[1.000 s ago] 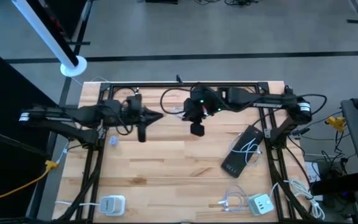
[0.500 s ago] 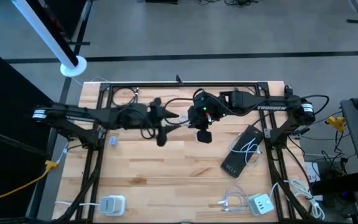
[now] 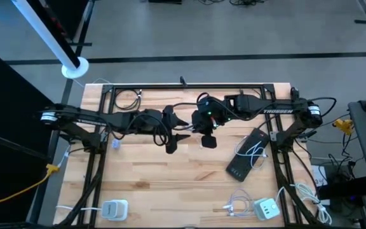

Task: Plug in charger cables
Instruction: Insert the top left white charger cable into the black outlet extension

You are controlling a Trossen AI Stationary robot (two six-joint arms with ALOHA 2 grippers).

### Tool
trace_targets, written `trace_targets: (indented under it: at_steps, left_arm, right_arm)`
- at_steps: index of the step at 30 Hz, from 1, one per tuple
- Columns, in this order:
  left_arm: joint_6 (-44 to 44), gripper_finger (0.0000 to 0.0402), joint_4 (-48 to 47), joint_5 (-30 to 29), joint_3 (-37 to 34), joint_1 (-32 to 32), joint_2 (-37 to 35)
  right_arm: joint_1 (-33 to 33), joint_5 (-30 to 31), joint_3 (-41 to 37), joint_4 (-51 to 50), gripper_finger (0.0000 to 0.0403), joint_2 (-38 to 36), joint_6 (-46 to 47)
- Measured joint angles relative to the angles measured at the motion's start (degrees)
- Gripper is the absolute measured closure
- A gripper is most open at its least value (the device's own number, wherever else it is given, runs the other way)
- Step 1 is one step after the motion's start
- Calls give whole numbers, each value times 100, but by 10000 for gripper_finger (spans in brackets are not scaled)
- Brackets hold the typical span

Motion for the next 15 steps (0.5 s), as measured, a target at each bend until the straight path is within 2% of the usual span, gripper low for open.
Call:
trace_targets:
  at_steps: [6, 10, 11, 15]
  left_arm:
    - [0, 277, 36, -23, -2, 2, 57]
    - [-2, 372, 16, -15, -2, 1, 71]
    - [-14, 384, 9, -20, -2, 0, 71]
    - [-52, 387, 4, -23, -2, 0, 44]
  right_arm:
    - [9, -4, 0, 10, 388, 0, 16]
    - [22, 6, 0, 48, 388, 0, 1]
    - [22, -3, 0, 57, 388, 0, 2]
    - [22, 6, 0, 73, 388, 0, 1]
